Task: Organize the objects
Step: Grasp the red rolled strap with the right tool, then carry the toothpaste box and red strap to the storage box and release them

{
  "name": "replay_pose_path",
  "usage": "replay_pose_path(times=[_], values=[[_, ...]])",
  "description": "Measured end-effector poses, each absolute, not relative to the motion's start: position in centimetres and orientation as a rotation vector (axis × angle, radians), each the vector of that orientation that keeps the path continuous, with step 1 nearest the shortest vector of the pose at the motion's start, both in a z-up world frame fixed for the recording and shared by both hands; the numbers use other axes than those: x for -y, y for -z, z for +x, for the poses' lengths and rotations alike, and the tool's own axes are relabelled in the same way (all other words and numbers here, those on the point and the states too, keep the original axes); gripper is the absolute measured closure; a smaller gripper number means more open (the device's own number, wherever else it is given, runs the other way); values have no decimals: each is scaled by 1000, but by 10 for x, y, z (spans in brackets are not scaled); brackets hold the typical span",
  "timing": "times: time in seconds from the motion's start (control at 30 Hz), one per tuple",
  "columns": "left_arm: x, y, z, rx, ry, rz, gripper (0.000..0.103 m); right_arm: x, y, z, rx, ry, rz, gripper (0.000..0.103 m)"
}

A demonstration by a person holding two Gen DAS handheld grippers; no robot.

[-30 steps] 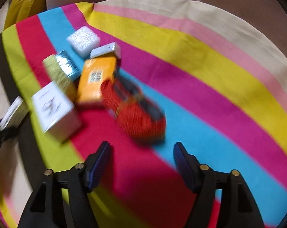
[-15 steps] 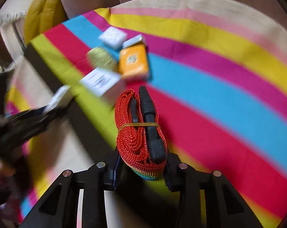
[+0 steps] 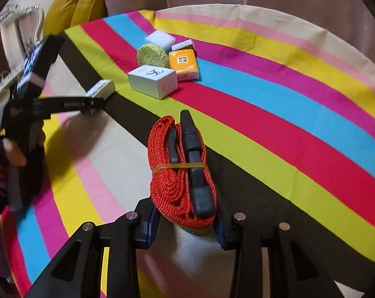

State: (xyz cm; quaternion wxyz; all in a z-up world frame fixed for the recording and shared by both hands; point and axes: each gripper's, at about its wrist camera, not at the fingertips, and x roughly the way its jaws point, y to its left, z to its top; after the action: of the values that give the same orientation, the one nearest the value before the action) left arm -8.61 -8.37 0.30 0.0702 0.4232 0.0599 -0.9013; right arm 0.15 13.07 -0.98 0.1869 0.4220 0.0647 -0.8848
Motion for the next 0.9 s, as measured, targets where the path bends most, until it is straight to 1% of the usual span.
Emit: replay_pose_path(times=[0.23,0.43,0.5,0.6,0.7,0.77,0.8,0.9], values=[[79,-1,-82,-208,2718,1265,65,-128,12,-1,-217,2502,1191,66],[72,4,-76,-127,2689,1261,65,-130,13,-1,-208,2502,1192,66],[75,-6,-70,-109,2678,1250,65,-130,13,-1,-207,2503,1192,66],[51,-23,-31,-209,2759,1220,66,-131,13,-2,-203,2507,1194,66],[53,-36,20,-219,2808,1176,66,-131,14,-4,-195,2512,1197,66],[51,-38,16,-223,2823,1164,66,-132,14,-5,-187,2511,1198,66],[43,-46,36,-214,2818,1160,66,-132,14,-5,-185,2513,1198,66],[33,-44,74,-237,2808,1197,66,-131,14,-1,-187,2533,1205,66]])
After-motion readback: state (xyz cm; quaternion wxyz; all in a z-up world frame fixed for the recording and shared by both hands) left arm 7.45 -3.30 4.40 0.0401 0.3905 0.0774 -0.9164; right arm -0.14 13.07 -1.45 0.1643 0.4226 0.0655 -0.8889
